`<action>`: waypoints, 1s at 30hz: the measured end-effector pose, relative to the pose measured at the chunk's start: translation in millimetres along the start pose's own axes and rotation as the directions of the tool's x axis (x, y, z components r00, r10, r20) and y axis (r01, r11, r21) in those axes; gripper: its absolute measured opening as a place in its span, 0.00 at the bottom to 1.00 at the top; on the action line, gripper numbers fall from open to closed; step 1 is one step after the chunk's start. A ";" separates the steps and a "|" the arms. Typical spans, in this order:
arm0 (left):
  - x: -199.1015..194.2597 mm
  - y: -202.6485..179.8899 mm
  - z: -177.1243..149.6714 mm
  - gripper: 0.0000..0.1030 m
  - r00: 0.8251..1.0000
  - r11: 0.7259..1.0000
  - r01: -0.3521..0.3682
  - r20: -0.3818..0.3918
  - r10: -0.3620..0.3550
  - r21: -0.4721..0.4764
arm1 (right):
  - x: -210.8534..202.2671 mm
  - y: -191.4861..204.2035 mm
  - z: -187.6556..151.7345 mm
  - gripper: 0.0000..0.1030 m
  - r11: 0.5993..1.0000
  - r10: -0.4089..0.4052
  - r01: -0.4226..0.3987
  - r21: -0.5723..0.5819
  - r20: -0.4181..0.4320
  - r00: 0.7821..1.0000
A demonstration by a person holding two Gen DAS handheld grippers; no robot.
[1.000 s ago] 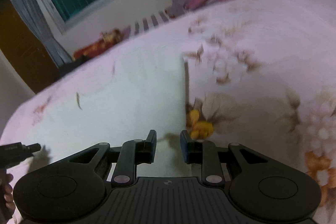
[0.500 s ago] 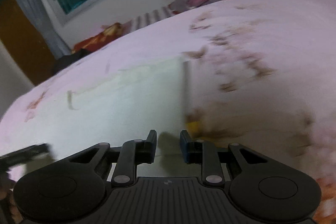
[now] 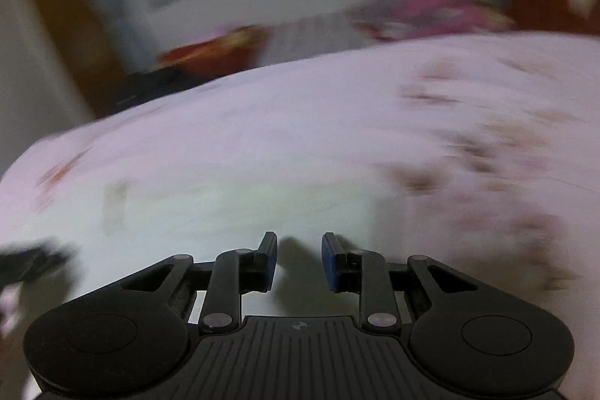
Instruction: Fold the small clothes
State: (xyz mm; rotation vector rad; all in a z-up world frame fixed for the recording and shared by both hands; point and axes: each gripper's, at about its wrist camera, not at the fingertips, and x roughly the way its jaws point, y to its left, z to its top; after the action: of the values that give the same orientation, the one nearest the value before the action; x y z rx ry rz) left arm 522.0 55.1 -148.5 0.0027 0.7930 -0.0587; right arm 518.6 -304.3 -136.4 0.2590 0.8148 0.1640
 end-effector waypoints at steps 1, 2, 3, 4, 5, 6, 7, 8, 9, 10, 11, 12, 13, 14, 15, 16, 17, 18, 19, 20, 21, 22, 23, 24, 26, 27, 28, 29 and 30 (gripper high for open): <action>0.5 2.4 0.3 0.61 1.000 1.000 0.002 -0.003 -0.002 0.000 | 4.7 -11.3 5.0 0.25 0.999 -0.031 0.031 0.037 -0.002 1.000; 0.4 4.4 1.2 0.60 1.000 1.000 0.009 -0.006 -0.009 -0.008 | 9.2 -20.0 9.4 0.25 0.997 -0.044 0.045 0.068 -0.010 0.999; -1.3 4.3 2.4 0.59 1.000 1.000 0.010 -0.007 -0.010 -0.014 | 12.4 -22.6 11.7 0.25 0.997 -0.033 0.035 0.075 -0.024 0.999; -4.7 3.5 2.7 0.59 1.000 1.000 0.006 -0.005 -0.006 -0.014 | 13.8 -21.9 11.7 0.25 0.997 -0.021 0.023 0.069 -0.029 0.999; -9.2 1.4 2.6 0.59 1.000 1.000 0.008 0.003 -0.008 -0.013 | 12.8 -19.3 11.6 0.25 0.998 -0.027 0.028 0.053 -0.029 0.999; -13.5 -0.5 2.1 0.59 1.000 1.000 0.018 0.013 -0.018 -0.014 | 9.6 -16.6 11.1 0.25 0.998 -0.037 0.038 0.041 -0.025 0.999; -17.5 -3.0 0.8 0.59 0.999 1.000 0.029 0.020 -0.029 -0.011 | 2.3 -15.2 7.8 0.25 0.998 -0.040 0.041 0.038 -0.011 0.999; -21.5 -6.0 -0.7 0.59 0.999 0.999 0.037 0.026 -0.037 -0.003 | -4.6 -11.0 4.8 0.25 0.998 -0.051 0.051 0.031 0.001 0.999; -25.4 -8.7 -3.7 0.59 0.999 0.999 0.044 0.032 -0.044 0.005 | -10.6 -5.8 0.3 0.25 0.998 -0.060 0.060 0.018 0.002 0.998; -28.2 -9.9 -7.2 0.59 0.998 0.999 0.050 0.035 -0.051 0.006 | -17.9 0.4 -6.7 0.23 0.998 -0.064 0.064 -0.002 -0.002 0.998; -30.0 -10.5 -11.5 0.59 0.998 0.998 0.061 0.030 -0.061 0.006 | -25.5 7.6 -13.9 0.17 0.998 -0.067 0.067 -0.021 -0.011 0.998; -29.0 -11.4 -17.3 0.59 0.998 0.998 0.062 0.007 -0.062 0.012 | -29.1 11.3 -22.4 0.07 0.997 -0.073 0.071 -0.043 -0.031 0.997; -26.2 -12.9 -22.0 0.59 0.998 0.998 0.054 -0.018 -0.054 0.023 | -29.3 12.9 -31.0 0.07 0.995 -0.081 0.078 -0.054 -0.046 0.996; -27.3 -14.5 -27.0 0.59 0.999 0.998 0.048 -0.013 -0.048 0.040 | -30.9 14.4 -41.1 0.07 0.994 -0.090 0.086 -0.062 -0.063 0.994; -31.2 -16.3 -28.6 0.59 0.999 0.998 0.039 -0.009 -0.038 0.050 | -32.0 14.0 -48.4 0.07 0.992 -0.105 0.101 -0.071 -0.069 0.992; -36.7 -16.6 -27.6 0.59 0.999 0.998 0.038 -0.009 -0.038 0.043 | -37.5 13.8 -52.4 0.07 0.991 -0.121 0.117 -0.071 -0.062 0.991; -44.3 -15.9 -26.9 0.60 0.999 0.998 0.050 0.006 -0.050 0.032 | -46.0 13.9 -54.2 0.07 0.991 -0.124 0.122 -0.053 -0.048 0.991; -52.4 -14.5 -27.3 0.65 0.997 0.998 0.066 0.032 -0.066 0.019 | -57.6 14.7 -55.1 0.07 0.994 -0.104 0.104 -0.032 -0.016 0.994; -55.8 -15.5 -28.8 0.69 0.997 0.997 0.069 0.039 -0.070 0.018 | -68.5 17.3 -56.6 0.07 0.996 -0.081 0.081 -0.025 0.016 0.997; -54.6 -17.6 -31.1 0.73 0.997 0.998 0.066 0.024 -0.067 0.022 | -75.7 22.5 -60.0 0.07 0.997 -0.070 0.071 -0.037 0.034 0.997; -49.5 -19.0 -33.9 0.72 0.998 0.998 0.065 -0.004 -0.065 0.020 | -77.3 27.8 -64.5 0.07 0.995 -0.076 0.078 -0.055 0.031 0.997; -43.0 -18.3 -36.6 0.71 0.997 0.998 0.065 -0.031 -0.065 0.010 | -72.2 31.1 -70.2 0.07 0.994 -0.084 0.084 -0.066 -0.001 0.996; -41.5 -17.6 -39.1 0.71 0.998 0.998 0.065 -0.025 -0.065 0.006 | -63.2 31.7 -74.4 0.07 0.993 -0.096 0.093 -0.067 -0.049 0.994; -44.8 -16.7 -39.2 0.69 0.998 0.998 0.066 -0.014 -0.066 -0.006 | -55.9 31.7 -79.9 0.07 0.991 -0.116 0.111 -0.069 -0.075 0.990; -54.3 -6.2 -39.1 0.63 0.998 0.997 0.063 0.003 -0.063 -0.049 | -65.2 35.9 -76.5 0.07 0.992 -0.119 0.118 -0.041 -0.041 0.992; -63.0 4.4 -40.9 0.63 0.999 0.995 0.050 0.025 -0.048 -0.081 | -74.1 36.9 -76.6 0.07 0.994 -0.107 0.107 -0.024 -0.006 0.994; -70.0 16.6 -43.2 0.65 0.999 0.993 0.037 0.036 -0.034 -0.112 | -82.5 39.5 -76.8 0.08 0.995 -0.103 0.103 -0.006 0.034 0.994; -76.9 30.8 -46.5 0.66 0.999 0.989 0.021 0.039 -0.016 -0.148 | -88.7 41.5 -77.2 0.08 0.994 -0.106 0.105 0.015 0.056 0.993; -84.4 50.0 -51.4 0.66 0.999 0.982 0.002 0.041 0.006 -0.190 | -92.5 42.5 -78.1 0.08 0.994 -0.107 0.105 0.039 0.061 0.992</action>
State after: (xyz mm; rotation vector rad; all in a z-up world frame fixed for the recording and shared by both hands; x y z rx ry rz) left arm 429.1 110.6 -125.5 -0.1778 0.7543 0.0188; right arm 396.7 -273.3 -111.1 0.2528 0.7673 0.0416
